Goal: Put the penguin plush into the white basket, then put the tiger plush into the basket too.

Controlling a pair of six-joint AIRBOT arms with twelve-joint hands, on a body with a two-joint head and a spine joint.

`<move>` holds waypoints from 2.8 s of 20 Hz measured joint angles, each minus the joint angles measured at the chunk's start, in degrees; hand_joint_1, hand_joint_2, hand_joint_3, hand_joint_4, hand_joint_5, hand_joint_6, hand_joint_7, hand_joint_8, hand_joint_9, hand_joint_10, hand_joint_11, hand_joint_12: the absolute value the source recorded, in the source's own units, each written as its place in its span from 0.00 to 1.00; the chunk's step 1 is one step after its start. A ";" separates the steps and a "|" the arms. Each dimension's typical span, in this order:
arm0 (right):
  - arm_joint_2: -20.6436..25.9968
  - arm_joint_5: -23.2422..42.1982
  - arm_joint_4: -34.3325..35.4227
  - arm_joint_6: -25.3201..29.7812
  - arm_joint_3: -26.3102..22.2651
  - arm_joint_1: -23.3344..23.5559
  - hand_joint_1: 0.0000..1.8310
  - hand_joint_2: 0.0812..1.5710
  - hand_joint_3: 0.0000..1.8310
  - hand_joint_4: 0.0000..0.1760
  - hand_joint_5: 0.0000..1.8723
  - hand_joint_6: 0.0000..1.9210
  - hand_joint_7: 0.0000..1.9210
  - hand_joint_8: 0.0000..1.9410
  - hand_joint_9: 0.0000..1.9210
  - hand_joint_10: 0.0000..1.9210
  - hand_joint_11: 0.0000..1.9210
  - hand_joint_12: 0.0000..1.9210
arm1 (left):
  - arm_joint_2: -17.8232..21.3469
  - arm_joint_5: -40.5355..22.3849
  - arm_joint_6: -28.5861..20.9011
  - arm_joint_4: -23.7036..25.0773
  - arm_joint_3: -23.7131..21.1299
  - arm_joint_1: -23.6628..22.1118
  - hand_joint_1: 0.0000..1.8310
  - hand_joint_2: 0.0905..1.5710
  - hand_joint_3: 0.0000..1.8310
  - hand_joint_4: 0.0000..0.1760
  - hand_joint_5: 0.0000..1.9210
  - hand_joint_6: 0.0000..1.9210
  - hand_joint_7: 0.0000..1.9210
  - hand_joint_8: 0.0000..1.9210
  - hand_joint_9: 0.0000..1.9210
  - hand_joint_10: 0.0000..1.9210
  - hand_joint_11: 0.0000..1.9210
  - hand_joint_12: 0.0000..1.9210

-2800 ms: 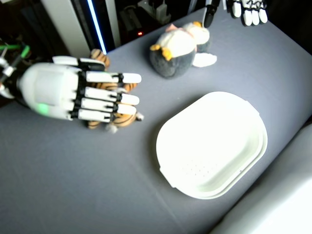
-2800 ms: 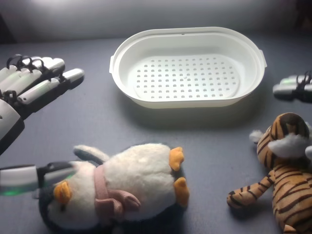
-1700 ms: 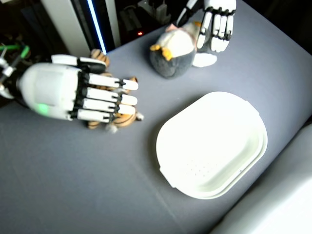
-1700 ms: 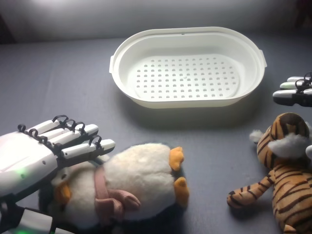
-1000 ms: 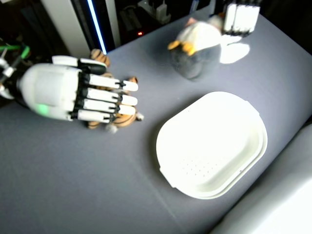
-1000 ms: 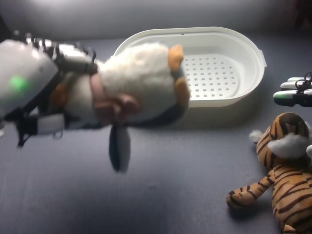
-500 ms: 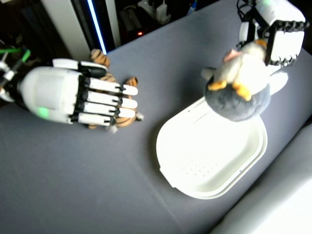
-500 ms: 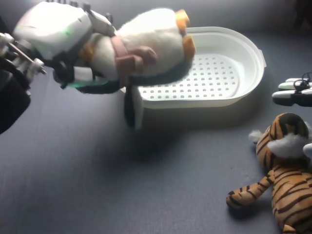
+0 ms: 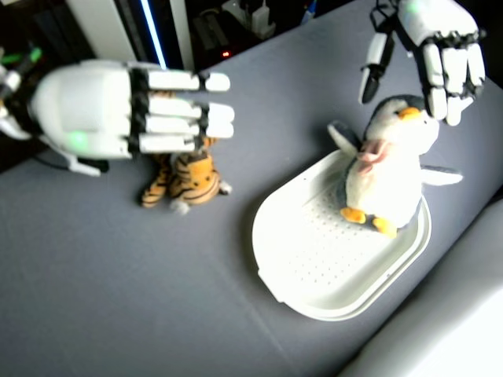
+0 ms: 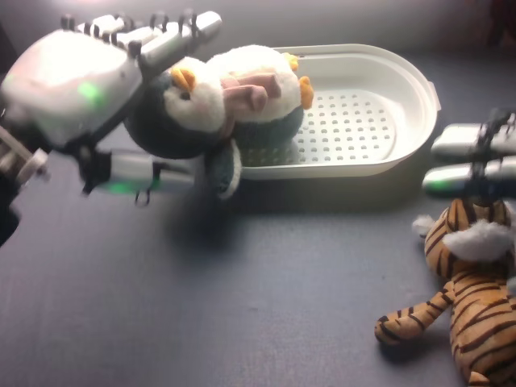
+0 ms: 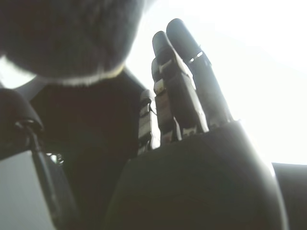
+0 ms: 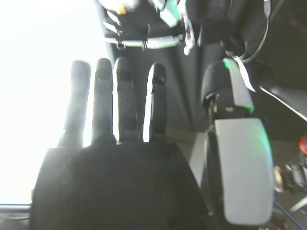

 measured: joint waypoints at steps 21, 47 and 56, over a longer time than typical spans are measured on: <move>-3.17 -25.18 -17.40 7.19 3.96 4.52 0.62 0.81 0.00 0.00 0.39 0.77 0.32 0.74 0.26 0.62 0.20 0.66 | 5.35 -9.05 -4.76 5.16 -5.60 7.65 0.52 0.51 0.00 0.80 0.08 0.00 0.16 0.00 0.23 0.01 0.00 0.59; -15.87 -33.07 4.42 -9.77 17.42 29.44 0.18 0.73 0.00 1.00 0.00 0.00 0.00 0.00 0.00 0.00 0.00 0.00 | 4.59 -10.47 -8.41 4.94 -5.20 9.94 0.57 0.51 0.00 0.91 0.06 0.00 0.17 0.00 0.21 0.00 0.00 0.60; -8.41 12.50 29.44 -1.92 4.48 -1.09 0.24 0.72 0.00 0.75 0.05 0.00 0.08 0.01 0.06 0.01 0.05 0.02 | 5.70 -27.50 -18.29 2.05 -7.15 19.63 0.45 0.56 0.00 1.00 0.00 0.00 0.04 0.00 0.06 0.00 0.00 0.33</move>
